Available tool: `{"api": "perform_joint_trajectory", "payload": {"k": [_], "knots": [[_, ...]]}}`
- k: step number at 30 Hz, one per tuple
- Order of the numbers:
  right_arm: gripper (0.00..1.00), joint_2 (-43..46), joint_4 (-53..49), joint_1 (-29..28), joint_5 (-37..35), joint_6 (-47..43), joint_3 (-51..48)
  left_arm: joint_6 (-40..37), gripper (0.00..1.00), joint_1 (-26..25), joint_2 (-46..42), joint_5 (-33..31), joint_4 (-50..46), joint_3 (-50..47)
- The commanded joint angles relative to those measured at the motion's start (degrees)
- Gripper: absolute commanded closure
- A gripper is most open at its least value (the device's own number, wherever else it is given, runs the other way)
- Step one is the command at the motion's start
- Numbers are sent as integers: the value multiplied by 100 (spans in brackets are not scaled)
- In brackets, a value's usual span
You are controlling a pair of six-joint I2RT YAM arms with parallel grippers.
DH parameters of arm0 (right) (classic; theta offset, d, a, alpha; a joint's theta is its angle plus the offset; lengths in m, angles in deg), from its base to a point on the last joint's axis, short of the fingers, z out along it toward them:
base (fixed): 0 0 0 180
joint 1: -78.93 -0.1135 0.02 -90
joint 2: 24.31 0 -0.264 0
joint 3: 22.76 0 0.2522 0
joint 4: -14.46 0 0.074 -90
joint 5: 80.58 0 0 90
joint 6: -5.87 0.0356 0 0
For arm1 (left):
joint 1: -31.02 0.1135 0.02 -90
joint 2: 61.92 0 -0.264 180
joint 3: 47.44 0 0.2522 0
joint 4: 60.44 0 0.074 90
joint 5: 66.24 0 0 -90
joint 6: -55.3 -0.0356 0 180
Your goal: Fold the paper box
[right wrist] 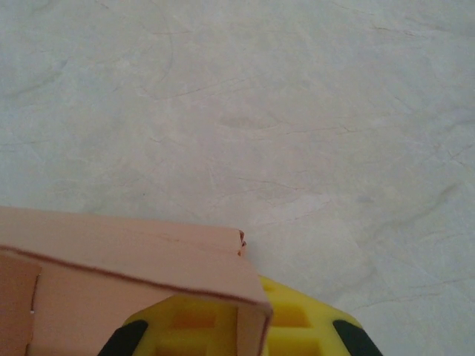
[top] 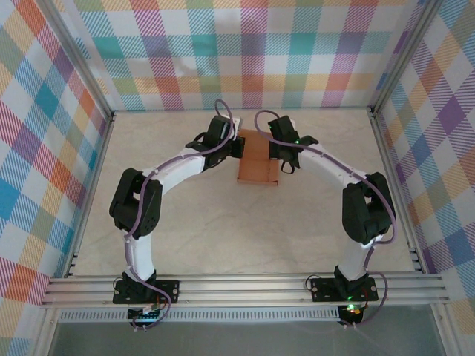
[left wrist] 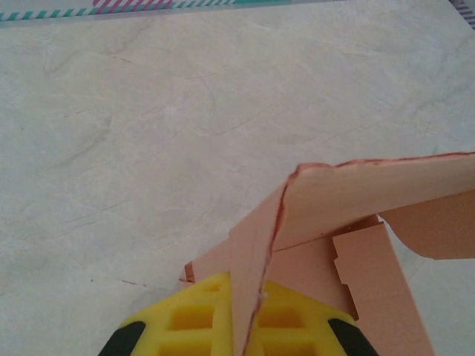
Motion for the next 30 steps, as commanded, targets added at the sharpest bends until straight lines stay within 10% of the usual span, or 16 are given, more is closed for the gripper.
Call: {"api": "perform_joint_trajectory", "payload": {"k": [1, 30], "knots": [[100, -137, -290, -235, 56, 610, 617, 125, 100, -297, -289, 609, 397, -144], [100, 669, 1631, -493, 127, 1321, -1851, 449, 100, -393, -428, 543, 816, -838]]}}
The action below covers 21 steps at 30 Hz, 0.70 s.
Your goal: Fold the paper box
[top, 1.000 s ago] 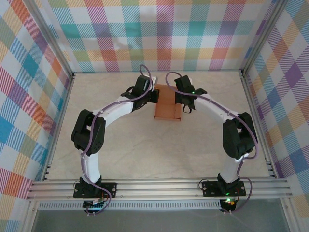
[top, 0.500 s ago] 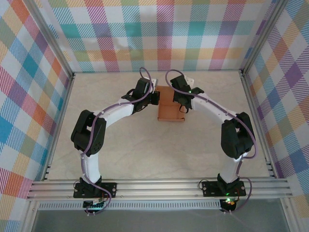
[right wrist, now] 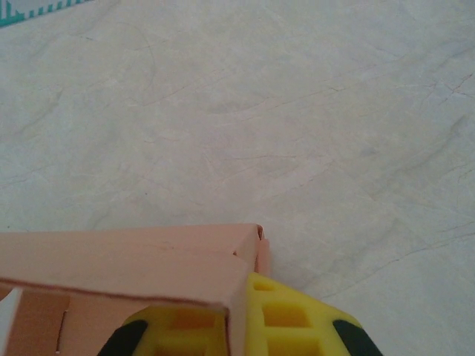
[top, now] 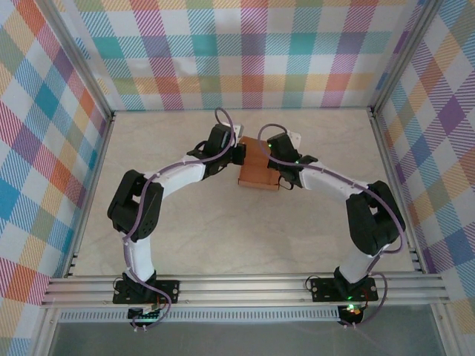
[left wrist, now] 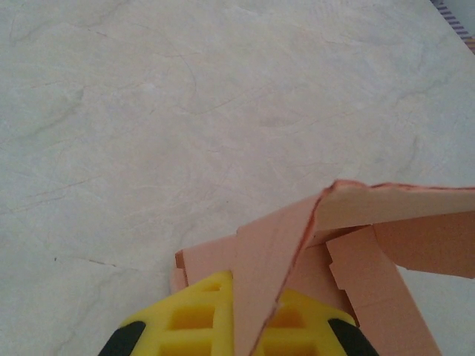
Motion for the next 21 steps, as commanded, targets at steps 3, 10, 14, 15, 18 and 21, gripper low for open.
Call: {"api": "perform_joint_trajectory", "payload": {"k": [3, 10, 14, 15, 18, 21], "knots": [[100, 30, 61, -202, 524, 57, -136, 180, 100, -293, -281, 420, 239, -243], [100, 120, 808, -330, 743, -198, -742, 232, 100, -337, -340, 391, 331, -448], [100, 275, 1010, -350, 874, -386, -1056, 245, 100, -345, -365, 379, 380, -555], [100, 306, 1038, -350, 914, -422, -1122, 249, 100, -346, -370, 374, 393, -574], [100, 382, 1178, -363, 1054, -540, -1318, 273, 100, -345, -383, 364, 456, -660], [100, 456, 1316, -363, 1180, -628, -1498, 300, 100, -346, -432, 337, 498, -760]]}}
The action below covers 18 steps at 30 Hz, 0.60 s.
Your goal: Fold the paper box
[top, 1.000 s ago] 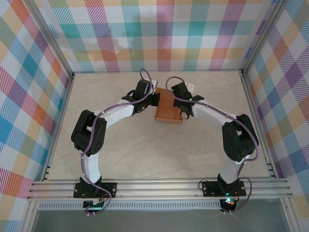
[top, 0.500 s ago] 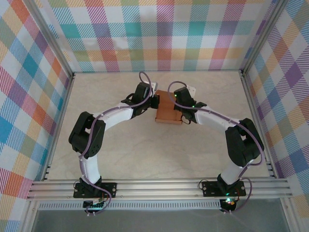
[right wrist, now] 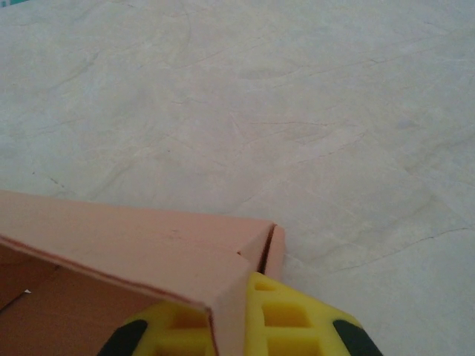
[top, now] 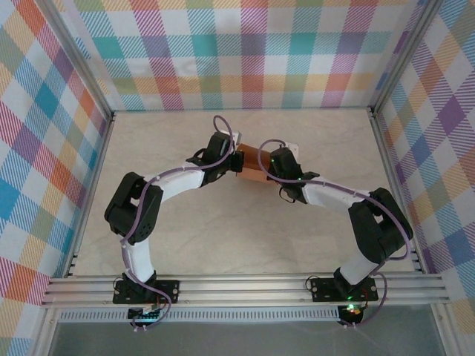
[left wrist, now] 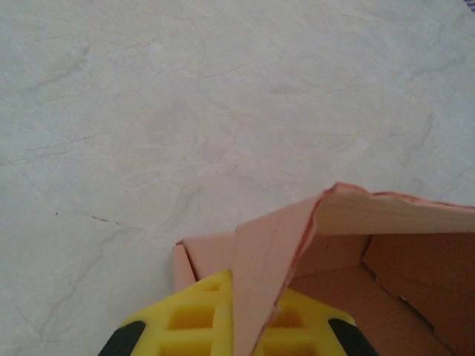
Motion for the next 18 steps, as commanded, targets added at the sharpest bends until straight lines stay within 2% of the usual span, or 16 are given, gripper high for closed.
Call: {"api": "perform_joint_trajectory", "payload": {"k": [1, 7, 12, 18], "knots": [[100, 30, 101, -177, 851, -225, -302, 150, 100, -282, -263, 431, 235, -182], [100, 94, 187, -185, 743, -322, -434, 173, 100, -293, -446, 393, 498, -525], [100, 13, 417, -281, 474, -438, -523, 184, 88, -333, -712, 385, 853, -966], [100, 180, 1382, -641, -168, -871, -1077, 207, 86, -381, -1036, 310, 828, -1258]]}}
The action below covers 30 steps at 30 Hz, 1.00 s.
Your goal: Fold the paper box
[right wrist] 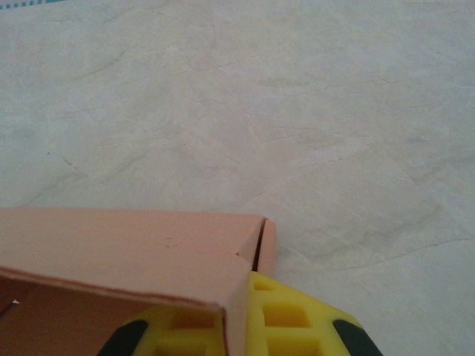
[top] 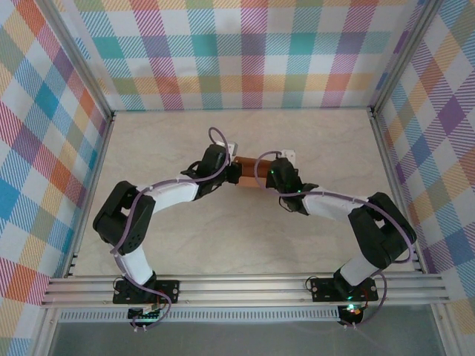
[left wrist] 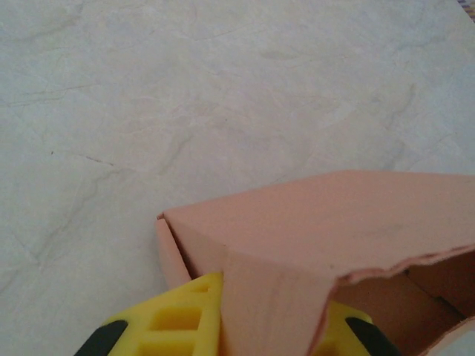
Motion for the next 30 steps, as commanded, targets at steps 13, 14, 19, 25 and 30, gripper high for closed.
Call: {"api": "perform_joint_trajectory", "payload": {"k": [13, 14, 19, 25, 30], "knots": [[100, -157, 703, -355, -13, -284, -569, -42, 63, -349, -1407, 116, -171, -841], [100, -166, 713, -353, -14, -272, -563, -79, 60, -349, -1535, 107, -199, -962], [100, -198, 734, -366, -4, -296, -538, -169, 53, -350, -2248, 81, -299, -1564], [100, -237, 775, -374, 12, -316, -559, -157, 44, -351, -3043, 222, -120, -2003], [100, -208, 834, -392, 18, -362, -608, 327, 25, -345, -3458, -145, 196, -2038]]}}
